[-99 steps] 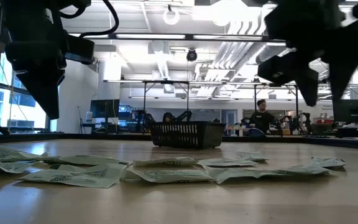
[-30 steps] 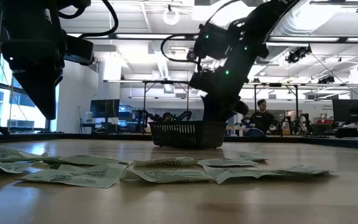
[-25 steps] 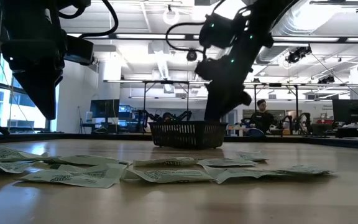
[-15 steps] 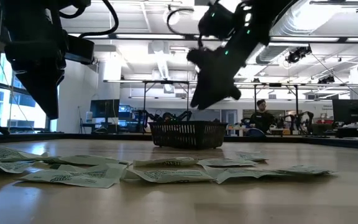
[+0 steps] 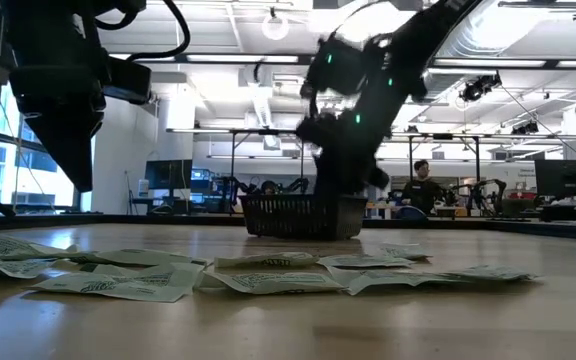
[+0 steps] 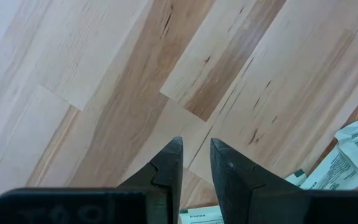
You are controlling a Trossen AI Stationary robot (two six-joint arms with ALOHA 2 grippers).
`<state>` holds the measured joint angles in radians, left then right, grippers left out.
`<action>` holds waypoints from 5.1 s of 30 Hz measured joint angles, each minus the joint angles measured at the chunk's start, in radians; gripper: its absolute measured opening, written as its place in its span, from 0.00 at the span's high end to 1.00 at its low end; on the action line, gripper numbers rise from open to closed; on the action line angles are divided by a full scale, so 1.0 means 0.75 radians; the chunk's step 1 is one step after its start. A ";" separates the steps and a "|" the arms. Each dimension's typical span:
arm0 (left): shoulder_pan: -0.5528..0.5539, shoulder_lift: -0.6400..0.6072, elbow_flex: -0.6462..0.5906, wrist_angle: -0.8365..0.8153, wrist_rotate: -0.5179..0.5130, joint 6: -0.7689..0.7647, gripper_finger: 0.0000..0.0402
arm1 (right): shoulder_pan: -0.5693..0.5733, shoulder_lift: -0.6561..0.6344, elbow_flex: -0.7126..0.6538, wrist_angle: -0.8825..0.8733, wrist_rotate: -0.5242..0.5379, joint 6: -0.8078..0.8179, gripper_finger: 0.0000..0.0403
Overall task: Pick and place Stevia / Truvia into bins
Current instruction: Put the stevia packet into the black bin
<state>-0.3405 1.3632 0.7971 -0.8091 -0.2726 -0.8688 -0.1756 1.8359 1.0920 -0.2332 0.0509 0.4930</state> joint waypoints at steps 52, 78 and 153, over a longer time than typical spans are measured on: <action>0.000 0.000 0.000 0.005 -0.026 0.066 0.71 | 0.483 -0.163 0.002 -0.456 -0.196 -1.082 0.58; 0.000 0.000 0.000 -0.007 0.010 0.070 0.71 | 0.481 0.091 0.010 -0.354 -0.204 -0.857 0.55; 0.000 0.000 -0.001 0.063 0.078 0.091 0.71 | 0.750 0.128 0.030 -0.137 -0.348 -0.546 0.62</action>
<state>-0.3405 1.3632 0.7967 -0.7616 -0.2143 -0.8006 0.3866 1.9320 1.1141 -0.3357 -0.2098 0.0838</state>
